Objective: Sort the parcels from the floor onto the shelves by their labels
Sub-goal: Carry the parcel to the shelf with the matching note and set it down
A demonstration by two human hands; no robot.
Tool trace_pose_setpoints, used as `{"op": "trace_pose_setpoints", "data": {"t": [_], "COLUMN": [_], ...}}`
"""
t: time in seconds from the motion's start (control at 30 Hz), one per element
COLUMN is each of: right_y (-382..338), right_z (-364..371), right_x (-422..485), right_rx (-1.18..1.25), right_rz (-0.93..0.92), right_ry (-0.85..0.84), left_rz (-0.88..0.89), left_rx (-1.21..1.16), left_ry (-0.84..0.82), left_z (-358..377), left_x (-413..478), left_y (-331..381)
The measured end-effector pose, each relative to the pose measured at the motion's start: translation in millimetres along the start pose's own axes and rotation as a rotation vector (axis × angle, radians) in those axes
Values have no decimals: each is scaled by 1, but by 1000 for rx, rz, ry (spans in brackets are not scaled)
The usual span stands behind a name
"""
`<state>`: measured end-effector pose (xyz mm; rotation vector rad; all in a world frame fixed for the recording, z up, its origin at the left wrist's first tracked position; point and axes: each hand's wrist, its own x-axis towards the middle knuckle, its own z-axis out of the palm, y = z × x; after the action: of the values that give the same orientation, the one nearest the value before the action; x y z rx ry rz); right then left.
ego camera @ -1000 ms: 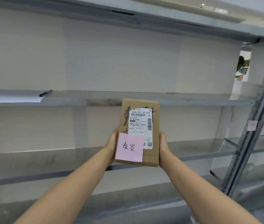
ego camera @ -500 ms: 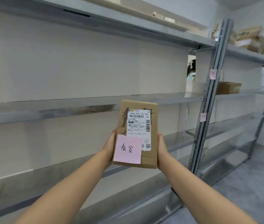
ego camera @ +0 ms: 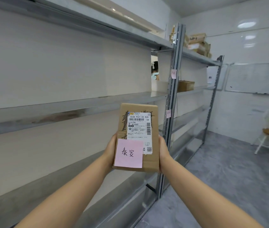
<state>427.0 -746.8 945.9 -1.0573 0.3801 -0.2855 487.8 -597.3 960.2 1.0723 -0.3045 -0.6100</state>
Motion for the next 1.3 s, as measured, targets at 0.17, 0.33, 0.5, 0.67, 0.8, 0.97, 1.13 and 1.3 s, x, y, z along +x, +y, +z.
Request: {"op": "trace_pose_setpoints", "data": {"t": [0.17, 0.33, 0.5, 0.67, 0.8, 0.97, 1.13, 1.3], "right_y": [-10, -15, -21, -22, -25, -39, -62, -82], "right_z": [-22, -42, -65, -97, -125, -165, -200, -234], "right_x": [-3, -6, -12, -10, -1, 10, 22, 33], "right_rx": [-3, -6, -40, -115, -148, -151, -101, -114], "right_rz": [-29, -92, -120, -131, -139, -124, -138, -129], "right_ry": [29, 116, 121, 128, 176, 236, 244, 244], "left_rz": [-33, -77, -123, -164, -188, -197, -174, -206], "left_rx": [6, -3, 3, 24, 80, 142, 164, 162], "left_ry": [-71, -151, -241, -284, -305, -295, -296, -292], "left_z": [15, 30, 46, 59, 75, 103, 141, 173], "left_x": [15, 28, 41, 57, 73, 102, 125, 145], "left_y": [-13, -26, -38, -54, -68, -87, -102, -122]}}
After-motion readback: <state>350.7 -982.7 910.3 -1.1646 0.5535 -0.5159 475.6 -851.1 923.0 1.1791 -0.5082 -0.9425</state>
